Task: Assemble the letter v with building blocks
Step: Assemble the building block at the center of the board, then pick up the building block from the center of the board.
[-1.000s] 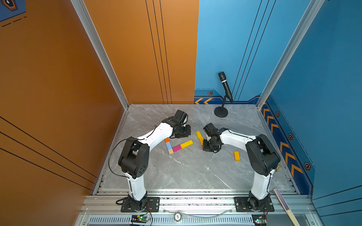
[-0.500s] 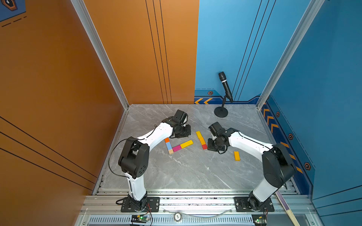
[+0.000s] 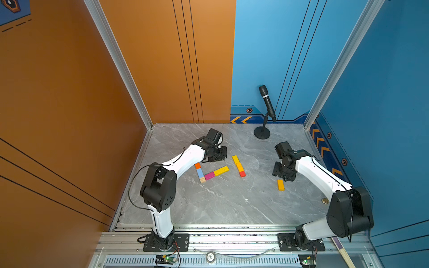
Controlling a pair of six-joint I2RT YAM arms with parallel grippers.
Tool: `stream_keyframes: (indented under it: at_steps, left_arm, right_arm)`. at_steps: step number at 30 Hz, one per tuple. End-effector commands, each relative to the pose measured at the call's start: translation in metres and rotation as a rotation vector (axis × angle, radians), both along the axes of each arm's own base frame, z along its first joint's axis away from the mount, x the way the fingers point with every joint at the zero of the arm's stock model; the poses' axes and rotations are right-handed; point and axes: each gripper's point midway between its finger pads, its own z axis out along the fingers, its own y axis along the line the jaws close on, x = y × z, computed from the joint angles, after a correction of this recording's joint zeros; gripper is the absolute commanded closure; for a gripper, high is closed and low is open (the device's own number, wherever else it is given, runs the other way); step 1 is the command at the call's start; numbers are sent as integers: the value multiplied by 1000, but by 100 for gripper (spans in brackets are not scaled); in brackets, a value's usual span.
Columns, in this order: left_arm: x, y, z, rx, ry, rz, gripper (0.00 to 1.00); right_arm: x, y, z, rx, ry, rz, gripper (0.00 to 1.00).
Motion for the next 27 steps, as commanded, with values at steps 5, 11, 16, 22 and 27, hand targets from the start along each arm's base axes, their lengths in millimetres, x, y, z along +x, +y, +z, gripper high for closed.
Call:
stream_keyframes:
  at_steps: [5, 11, 16, 22, 27]
  left_arm:
    - [4, 2, 2, -5, -9, -13, 99]
    - [3, 2, 1, -7, -4, -8, 99]
    - [2, 5, 0, -2, -3, -2, 98]
    - [1, 9, 1, 1, -3, 7, 98]
    - [0, 12, -1, 4, 3, 15, 98]
  right_arm:
    - [-30, -24, -26, -90, 141, -24, 24]
    - [-26, -20, -41, -74, 162, -18, 22]
    - [-20, -14, -55, -52, 178, -17, 21]
    - [-17, -11, -68, -39, 197, -19, 39]
    - [-18, -10, -77, -30, 211, -22, 44]
